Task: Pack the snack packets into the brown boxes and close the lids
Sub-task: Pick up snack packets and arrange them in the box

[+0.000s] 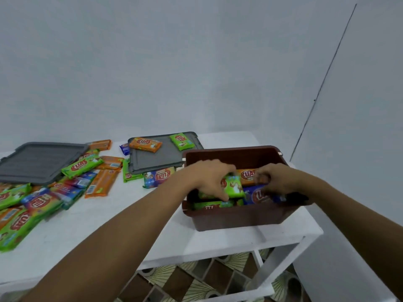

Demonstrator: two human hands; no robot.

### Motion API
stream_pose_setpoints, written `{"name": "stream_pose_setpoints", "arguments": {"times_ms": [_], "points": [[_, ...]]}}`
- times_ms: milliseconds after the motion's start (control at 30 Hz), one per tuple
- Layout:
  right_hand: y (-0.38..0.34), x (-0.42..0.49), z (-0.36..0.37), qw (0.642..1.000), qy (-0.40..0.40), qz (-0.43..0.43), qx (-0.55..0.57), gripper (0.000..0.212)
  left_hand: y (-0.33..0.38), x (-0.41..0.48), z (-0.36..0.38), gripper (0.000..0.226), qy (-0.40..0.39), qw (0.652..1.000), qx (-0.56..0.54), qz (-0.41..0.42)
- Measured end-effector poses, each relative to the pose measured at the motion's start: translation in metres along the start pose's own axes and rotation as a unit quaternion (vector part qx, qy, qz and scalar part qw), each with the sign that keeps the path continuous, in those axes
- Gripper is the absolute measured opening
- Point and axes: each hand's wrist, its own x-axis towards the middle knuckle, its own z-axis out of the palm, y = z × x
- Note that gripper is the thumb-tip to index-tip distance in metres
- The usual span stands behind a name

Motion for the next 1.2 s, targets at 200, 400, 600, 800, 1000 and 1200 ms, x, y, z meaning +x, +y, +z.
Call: {"name": "stream_pose_setpoints", "arguments": {"times_ms": [200, 400, 600, 800, 1000, 1200], "points": [[0.015, 0.011, 0.013, 0.993, -0.036, -0.078, -0.084, 0.011, 0.008, 0.009, 0.035, 0.049, -0.111, 0.992, -0.045, -0.032], [0.013, 0.011, 0.017, 0.989, -0.046, -0.104, -0.094, 0.027, -0.005, 0.012, 0.036, 0.034, -0.100, 0.992, -0.065, -0.033], [0.016, 0.013, 0.015, 0.989, -0.058, -0.098, -0.096, 0.031, -0.001, 0.012, 0.032, 0.024, -0.132, 0.987, -0.076, -0.047], [0.016, 0.014, 0.015, 0.992, 0.006, -0.114, -0.061, 0.030, -0.004, 0.007, 0.031, 0.033, -0.086, 0.994, -0.037, -0.052], [0.006, 0.024, 0.009, 0.992, 0.018, -0.086, -0.092, 0.032, -0.021, -0.014, 0.028, 0.041, 0.091, 0.982, 0.164, -0.036], [-0.039, 0.037, 0.005, 0.984, 0.093, -0.140, -0.058, 0.028, -0.059, -0.047, 0.028, 0.037, 0.219, 0.974, -0.015, -0.052]]}}
